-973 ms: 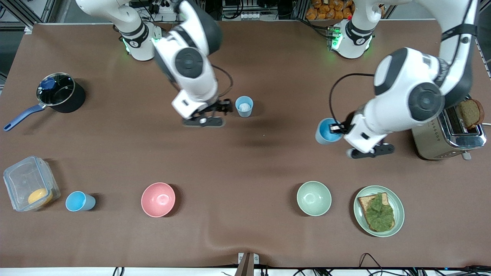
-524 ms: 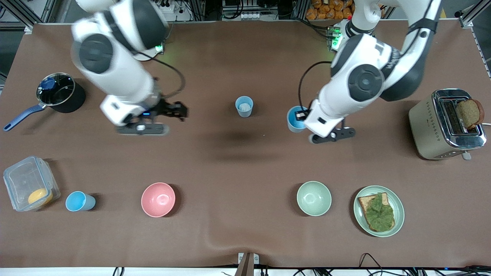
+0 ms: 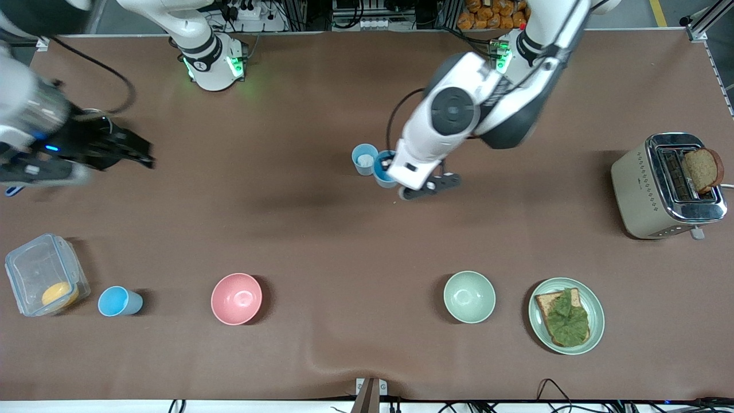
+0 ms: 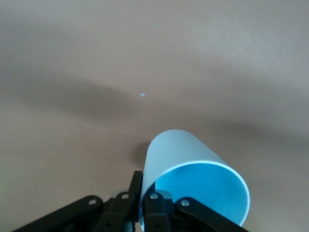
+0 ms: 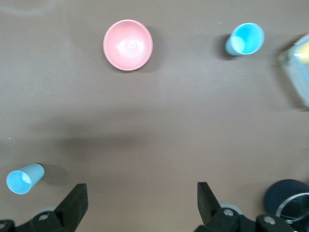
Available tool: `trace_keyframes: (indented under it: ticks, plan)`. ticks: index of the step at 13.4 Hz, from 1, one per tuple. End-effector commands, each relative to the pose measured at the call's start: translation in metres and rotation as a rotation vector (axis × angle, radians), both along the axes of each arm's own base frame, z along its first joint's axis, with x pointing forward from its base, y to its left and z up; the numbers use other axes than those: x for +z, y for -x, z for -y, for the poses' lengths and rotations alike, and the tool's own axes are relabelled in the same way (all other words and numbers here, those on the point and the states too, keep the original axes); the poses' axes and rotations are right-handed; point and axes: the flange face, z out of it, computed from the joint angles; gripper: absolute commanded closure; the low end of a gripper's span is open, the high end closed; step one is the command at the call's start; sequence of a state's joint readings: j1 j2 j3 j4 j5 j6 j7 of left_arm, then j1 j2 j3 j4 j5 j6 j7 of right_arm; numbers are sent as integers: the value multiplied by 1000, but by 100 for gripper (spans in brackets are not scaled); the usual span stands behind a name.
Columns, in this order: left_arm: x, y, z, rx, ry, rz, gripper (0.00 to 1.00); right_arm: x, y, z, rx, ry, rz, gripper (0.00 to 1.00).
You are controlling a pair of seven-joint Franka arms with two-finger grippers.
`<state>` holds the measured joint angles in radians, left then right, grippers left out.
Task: Stack blue cups with both arms
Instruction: 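Lower the left gripper's cup into the standing cup and open it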
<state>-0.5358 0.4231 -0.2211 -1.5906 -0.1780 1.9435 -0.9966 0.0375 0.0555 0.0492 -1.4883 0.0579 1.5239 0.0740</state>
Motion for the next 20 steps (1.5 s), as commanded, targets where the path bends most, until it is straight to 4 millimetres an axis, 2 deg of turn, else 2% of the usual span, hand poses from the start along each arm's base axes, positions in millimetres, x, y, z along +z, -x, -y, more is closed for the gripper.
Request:
trace_keyframes:
  ticks: [1, 2, 3, 6, 9, 11, 13, 15, 16, 20]
  plan:
    - [-34, 35, 24, 62, -3, -4, 100, 2, 22, 16, 19, 4, 4, 0]
    - [-45, 52, 30, 65, -11, -2, 100, 3, 21, 18, 17, 8, 8, 0]
    - [-52, 61, 28, 65, -21, -7, 100, 0, 20, 19, 11, 25, 7, 0]
    - [-66, 82, 27, 57, -42, -17, 100, -18, 19, 20, 8, 39, 1, 0]
    - [-82, 103, 32, 58, -49, -25, 100, -20, 19, 24, 4, 94, -1, 0]
    - [-81, 108, 36, 58, -47, -23, 100, -21, 19, 28, 7, 96, -5, 0]
    - [-82, 113, 41, 52, -45, -21, 100, -21, 19, 42, -11, 86, -13, 0]
    - [-85, 116, 43, 51, -47, -23, 100, -20, 18, 72, 51, 62, -11, 0]
    - [-88, 115, 43, 51, -49, -20, 100, -20, 21, 81, 50, 22, -18, 0]
    - [-98, 112, 45, 58, -31, 1, 100, -19, 21, 84, 33, 15, -20, 0]
